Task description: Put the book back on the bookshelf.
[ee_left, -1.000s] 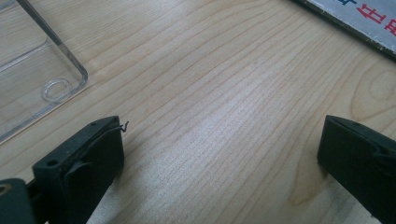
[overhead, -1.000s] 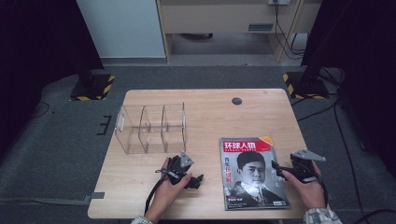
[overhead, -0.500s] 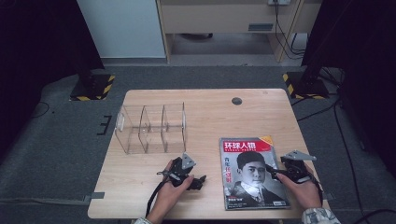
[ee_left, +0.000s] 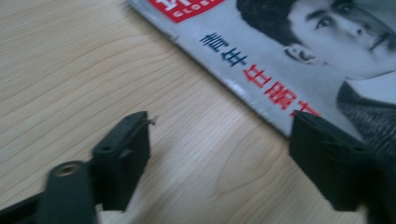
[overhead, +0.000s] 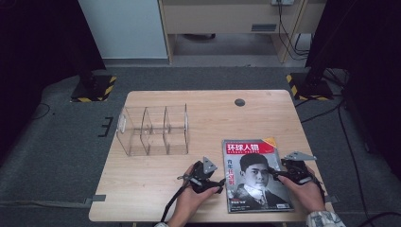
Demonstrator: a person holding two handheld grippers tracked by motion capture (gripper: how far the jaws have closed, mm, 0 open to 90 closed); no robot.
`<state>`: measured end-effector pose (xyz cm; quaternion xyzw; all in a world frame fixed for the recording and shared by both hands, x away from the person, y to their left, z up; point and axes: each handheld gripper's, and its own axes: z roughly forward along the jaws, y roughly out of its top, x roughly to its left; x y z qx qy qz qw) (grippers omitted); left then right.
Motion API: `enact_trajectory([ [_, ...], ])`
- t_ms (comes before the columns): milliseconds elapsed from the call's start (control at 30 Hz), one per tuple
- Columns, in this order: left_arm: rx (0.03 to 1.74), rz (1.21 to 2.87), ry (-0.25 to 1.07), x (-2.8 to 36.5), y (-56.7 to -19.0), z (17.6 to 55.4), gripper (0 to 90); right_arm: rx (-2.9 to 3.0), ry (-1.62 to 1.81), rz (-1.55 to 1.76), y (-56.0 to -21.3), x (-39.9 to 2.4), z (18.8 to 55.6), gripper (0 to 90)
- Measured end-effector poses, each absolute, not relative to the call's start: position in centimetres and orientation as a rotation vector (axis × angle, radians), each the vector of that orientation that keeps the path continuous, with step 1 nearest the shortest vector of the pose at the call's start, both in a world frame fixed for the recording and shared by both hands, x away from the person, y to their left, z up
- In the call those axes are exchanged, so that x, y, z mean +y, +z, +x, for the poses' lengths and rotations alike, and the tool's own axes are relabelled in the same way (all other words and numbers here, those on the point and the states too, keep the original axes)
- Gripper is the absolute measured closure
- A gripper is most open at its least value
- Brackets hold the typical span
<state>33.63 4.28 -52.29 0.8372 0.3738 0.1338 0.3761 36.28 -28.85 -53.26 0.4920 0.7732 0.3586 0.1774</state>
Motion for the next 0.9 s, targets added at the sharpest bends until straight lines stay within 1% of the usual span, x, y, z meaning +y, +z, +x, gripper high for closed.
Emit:
enact_trajectory([
  [67, 0.943, 2.136, 0.334, 3.3, -52.2, 33.5, 28.4, 2.195, 1.012, 1.38, -53.3, -28.9, 36.3, 28.6],
  [100, 0.917, 2.146, 0.33, 2.3, -52.1, 33.2, 33.4, 2.19, 1.019, 1.392, -53.3, -28.8, 36.2, 30.6],
  [167, 0.896, 2.15, 0.325, 1.7, -52.0, 33.0, 39.1, 2.196, 1.015, 1.374, -53.3, -28.9, 36.1, 31.6],
  [200, 0.883, 2.15, 0.322, 1.3, -52.0, 32.9, 39.1, 2.196, 1.015, 1.374, -53.3, -28.9, 36.1, 31.6],
  [233, 0.853, 2.164, 0.317, 0.3, -52.0, 32.7, 42.9, 2.19, 1.019, 1.374, -53.2, -28.9, 36.0, 34.0],
  [267, 0.853, 2.164, 0.317, 0.3, -52.0, 32.7, 44.3, 2.19, 1.019, 1.374, -53.2, -28.9, 36.0, 34.0],
  [300, 0.845, 2.178, 0.302, -0.3, -52.2, 32.6, 45.0, 2.181, 1.029, 1.377, -53.1, -29.0, 36.0, 36.8],
  [433, 0.831, 2.185, 0.311, -0.7, -52.4, 32.5, 46.6, 2.167, 1.06, 1.362, -52.9, -29.1, 35.8, 38.0],
  [467, 0.831, 2.187, 0.309, -0.7, -52.5, 32.5, 48.8, 2.165, 1.069, 1.341, -52.8, -29.1, 35.7, 39.8],
  [533, 0.821, 2.201, 0.327, -0.8, -52.5, 32.4, 50.1, 2.158, 1.076, 1.329, -52.6, -29.1, 35.5, 41.1],
  [567, 0.819, 2.208, 0.332, -0.9, -52.5, 32.4, 50.2, 2.153, 1.08, 1.307, -52.4, -29.2, 35.2, 43.3],
  [633, 0.805, 2.226, 0.36, -1.1, -52.5, 32.3, 50.1, 2.15, 1.089, 1.31, -52.2, -29.2, 35.0, 44.1],
  [700, 0.819, 2.223, 0.372, -1.3, -52.5, 32.2, 50.0, 2.132, 1.124, 1.291, -51.7, -29.0, 34.7, 47.4],
  [900, 0.82, 2.214, 0.368, -1.2, -52.6, 32.1, 50.1, 2.13, 1.158, 1.284, -51.3, -28.8, 34.6, 46.9],
])
